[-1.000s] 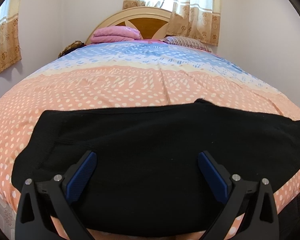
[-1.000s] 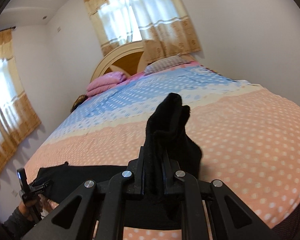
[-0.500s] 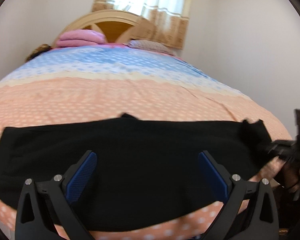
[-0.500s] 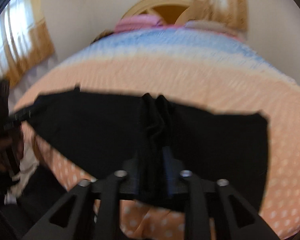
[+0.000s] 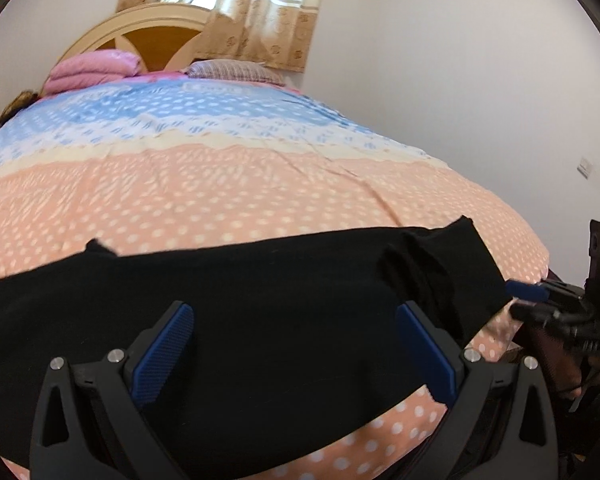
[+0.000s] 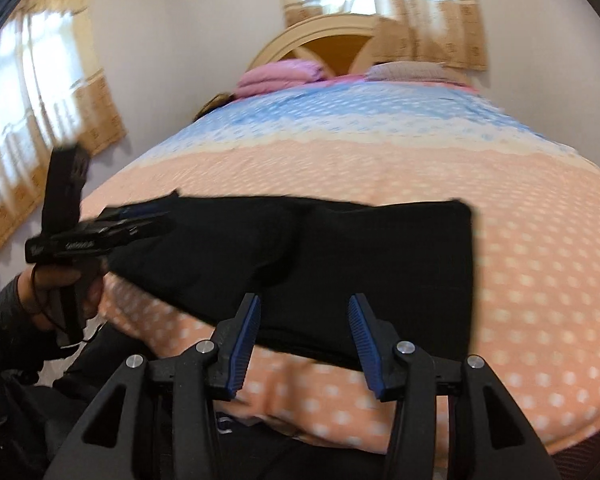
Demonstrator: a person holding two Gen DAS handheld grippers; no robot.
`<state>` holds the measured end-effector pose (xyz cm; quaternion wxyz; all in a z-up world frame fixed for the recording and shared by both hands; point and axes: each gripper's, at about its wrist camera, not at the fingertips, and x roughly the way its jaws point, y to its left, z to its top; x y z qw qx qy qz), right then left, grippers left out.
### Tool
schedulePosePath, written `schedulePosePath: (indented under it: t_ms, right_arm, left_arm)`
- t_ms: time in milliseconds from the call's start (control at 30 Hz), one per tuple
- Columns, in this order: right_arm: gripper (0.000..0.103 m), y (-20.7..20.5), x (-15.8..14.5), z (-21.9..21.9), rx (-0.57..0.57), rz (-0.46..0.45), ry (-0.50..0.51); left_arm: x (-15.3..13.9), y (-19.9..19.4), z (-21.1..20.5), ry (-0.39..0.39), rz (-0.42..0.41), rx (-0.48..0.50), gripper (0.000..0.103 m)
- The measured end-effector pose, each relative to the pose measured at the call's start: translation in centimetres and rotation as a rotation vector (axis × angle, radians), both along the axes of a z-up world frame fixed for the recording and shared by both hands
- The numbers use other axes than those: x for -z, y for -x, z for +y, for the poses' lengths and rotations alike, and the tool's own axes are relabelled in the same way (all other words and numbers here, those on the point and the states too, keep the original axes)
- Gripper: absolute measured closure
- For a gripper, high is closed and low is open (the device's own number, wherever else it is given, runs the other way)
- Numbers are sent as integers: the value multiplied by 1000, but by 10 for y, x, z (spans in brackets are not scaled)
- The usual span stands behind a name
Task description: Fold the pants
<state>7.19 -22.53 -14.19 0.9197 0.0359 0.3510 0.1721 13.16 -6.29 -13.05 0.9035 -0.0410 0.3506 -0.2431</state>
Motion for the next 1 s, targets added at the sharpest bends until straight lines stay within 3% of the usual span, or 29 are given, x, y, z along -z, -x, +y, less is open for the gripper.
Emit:
schedulePosePath:
  t_ms: [133, 167, 200, 233, 400, 467, 567, 600, 633, 700, 833, 933, 1000]
  right_arm:
    - [55, -23, 19, 27, -13, 60, 11]
    - [60, -27, 25, 32, -11, 76, 21]
    - [84, -30, 30, 37, -17, 90, 36]
    - [94, -30, 32, 41, -19, 96, 56]
    - [98, -4, 20, 56, -61, 33, 173]
    - [98, -5, 31, 59, -67, 53, 219]
    - [96, -8, 41, 56, -95, 57, 215]
    - [90, -7, 36, 50, -88, 69, 188]
    - [70, -7, 32, 45, -87, 76, 167]
    - [52, 1, 20, 29, -104, 40, 110]
    - [52, 18, 10, -7, -57, -35, 62]
    - [52, 25, 11, -39, 30, -69, -15]
    - [52, 21, 12, -57, 114, -73, -54]
  left_arm:
    - [2, -2, -1, 1, 17, -15, 0]
    - [3, -2, 0, 2, 20, -19, 0]
    - [3, -3, 0, 2, 21, -21, 0]
    - [4, -2, 1, 6, 22, -21, 0]
    - [5, -3, 4, 25, 30, -14, 0]
    - [5, -4, -2, 27, 28, -1, 0]
    - [6, -7, -18, 58, 63, 47, 0]
    - [6, -8, -25, 63, 68, 73, 0]
    - [6, -8, -33, 59, 72, 101, 0]
    - [7, -9, -48, 50, 81, 136, 0]
    - [8, -18, -69, 98, 130, 182, 2]
    - [13, -27, -84, 163, 204, 194, 9]
    - [14, -26, -95, 162, 226, 204, 12]
